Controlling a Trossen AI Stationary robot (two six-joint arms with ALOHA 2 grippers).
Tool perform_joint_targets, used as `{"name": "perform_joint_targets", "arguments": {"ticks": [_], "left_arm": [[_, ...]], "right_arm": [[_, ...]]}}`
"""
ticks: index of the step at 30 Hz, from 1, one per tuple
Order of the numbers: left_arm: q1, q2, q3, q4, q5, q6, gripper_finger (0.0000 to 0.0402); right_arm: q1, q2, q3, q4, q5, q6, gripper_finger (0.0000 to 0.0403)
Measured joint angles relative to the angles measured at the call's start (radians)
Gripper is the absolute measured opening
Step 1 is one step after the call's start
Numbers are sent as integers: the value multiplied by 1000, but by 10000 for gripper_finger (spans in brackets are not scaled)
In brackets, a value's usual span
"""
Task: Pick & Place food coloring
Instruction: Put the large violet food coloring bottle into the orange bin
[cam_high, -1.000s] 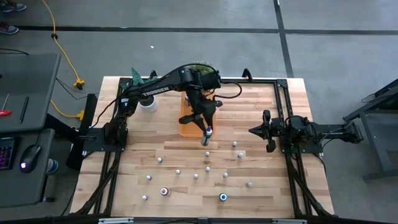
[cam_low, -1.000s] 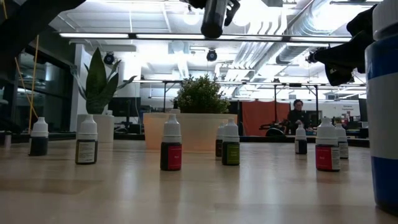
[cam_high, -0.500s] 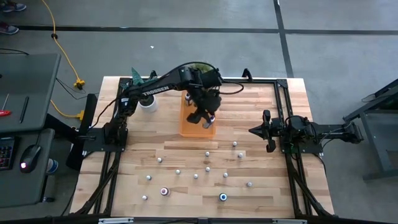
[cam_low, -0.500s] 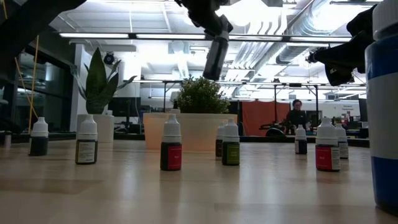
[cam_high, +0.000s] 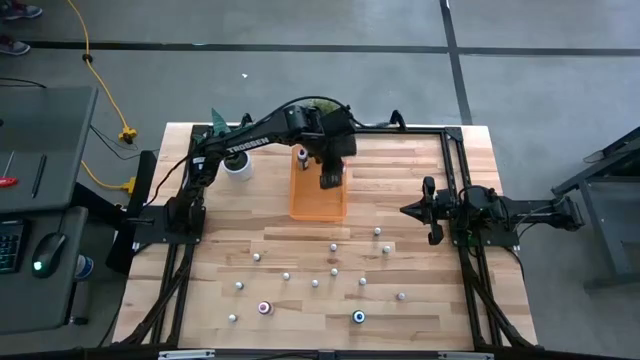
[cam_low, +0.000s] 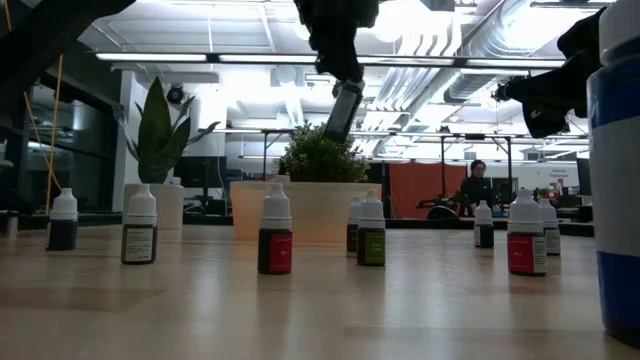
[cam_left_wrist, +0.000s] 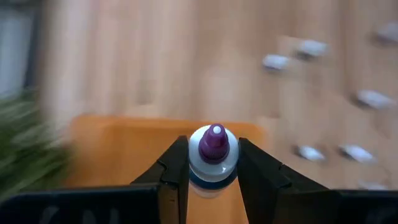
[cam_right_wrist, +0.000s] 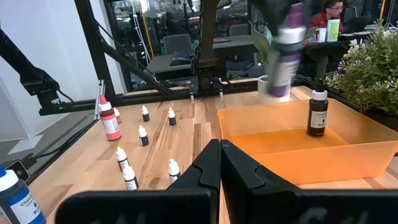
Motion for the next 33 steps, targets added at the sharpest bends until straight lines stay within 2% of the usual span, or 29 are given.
{"name": "perform_joint_targets", "arguments": {"ticks": [3,6,9,12,18,21,23,27,33], "left_arm": [[0,1,0,-1,-152,-97,89],[0,0,-7,7,-236,-174,89],[0,-7,-94,73,-315,-267,90],[6,-44,-259,185,-365,-341,105],[14,-207,-690,632,-415,-527,103],[14,-273,-850,753,-460,-622,100],[14,-302,-924,773,-529,-657,100],[14,-314,-1012,852,-609,-657,101],[13,-317,-1023,897,-638,-676,102]], "right_arm": [[0,0,0,0,0,0,0],[0,0,0,0,0,0,0],[0,0,0,0,0,0,0],[0,0,0,0,0,0,0],[0,-1,0,0,0,0,0],[0,0,0,0,0,0,0],[0,0,0,0,0,0,0],[0,0,0,0,0,0,0],[0,0,0,0,0,0,0]]}}
